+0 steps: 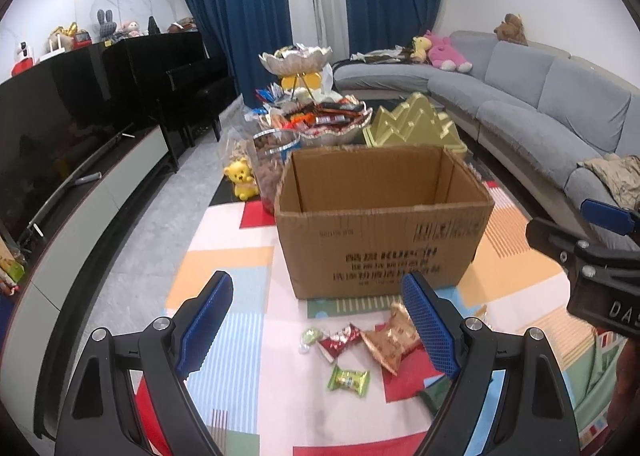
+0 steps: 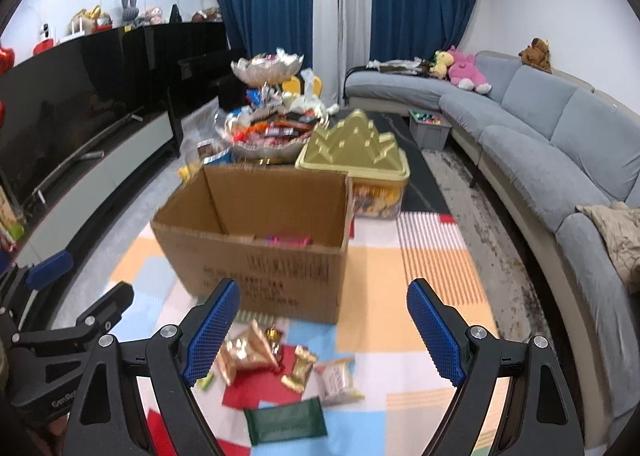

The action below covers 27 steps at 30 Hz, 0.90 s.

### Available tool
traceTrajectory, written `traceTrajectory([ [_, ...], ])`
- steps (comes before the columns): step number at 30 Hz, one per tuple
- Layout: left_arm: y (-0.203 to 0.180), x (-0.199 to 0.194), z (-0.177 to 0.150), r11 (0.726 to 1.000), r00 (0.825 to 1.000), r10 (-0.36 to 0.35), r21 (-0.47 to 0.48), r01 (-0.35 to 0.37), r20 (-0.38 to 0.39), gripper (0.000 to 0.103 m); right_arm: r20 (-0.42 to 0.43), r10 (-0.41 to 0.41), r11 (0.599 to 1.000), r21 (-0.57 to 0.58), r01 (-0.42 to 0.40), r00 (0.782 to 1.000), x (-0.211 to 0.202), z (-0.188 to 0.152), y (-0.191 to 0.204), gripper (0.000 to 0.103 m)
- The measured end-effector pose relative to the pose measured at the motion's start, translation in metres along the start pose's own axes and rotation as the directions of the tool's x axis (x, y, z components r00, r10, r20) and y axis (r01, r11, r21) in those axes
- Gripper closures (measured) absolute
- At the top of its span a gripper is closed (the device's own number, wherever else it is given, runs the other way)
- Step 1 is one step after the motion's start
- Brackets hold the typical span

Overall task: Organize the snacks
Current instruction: 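Withdraw both tools from the box back toward the remaining snacks, then grasp the dark green packet with the right tool while the left tool grasps the lime-green candy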

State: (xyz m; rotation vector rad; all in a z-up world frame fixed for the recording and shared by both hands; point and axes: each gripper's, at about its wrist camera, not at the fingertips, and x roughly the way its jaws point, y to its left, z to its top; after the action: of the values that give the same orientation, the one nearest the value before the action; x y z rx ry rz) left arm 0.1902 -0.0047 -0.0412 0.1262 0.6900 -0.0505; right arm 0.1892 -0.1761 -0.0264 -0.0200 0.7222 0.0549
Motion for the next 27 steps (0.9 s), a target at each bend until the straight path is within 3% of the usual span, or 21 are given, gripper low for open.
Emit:
traceTrajectory([
  [6,0.000,0.010,-0.022,0.999,0.999,-0.003,0.035,0.004,-0.032,0.016,-0.044,-0.007,0.999,-0.036,0.005,0.999,0.010,-0.026,0.010,0.017],
  [10,0.001,0.018,-0.038,0.998,0.999,-0.004,0.054,0.006,-0.045,0.010,-0.081,-0.013,0.998,-0.056,0.009,0.997,0.019,-0.043,0.015,0.017],
  [27,-0.002,0.058,-0.082,0.992,0.991,-0.071,0.097,0.082,-0.111,0.009,-0.205,-0.023,0.992,-0.123,-0.003,0.979,0.055,-0.097,0.025,0.010],
])
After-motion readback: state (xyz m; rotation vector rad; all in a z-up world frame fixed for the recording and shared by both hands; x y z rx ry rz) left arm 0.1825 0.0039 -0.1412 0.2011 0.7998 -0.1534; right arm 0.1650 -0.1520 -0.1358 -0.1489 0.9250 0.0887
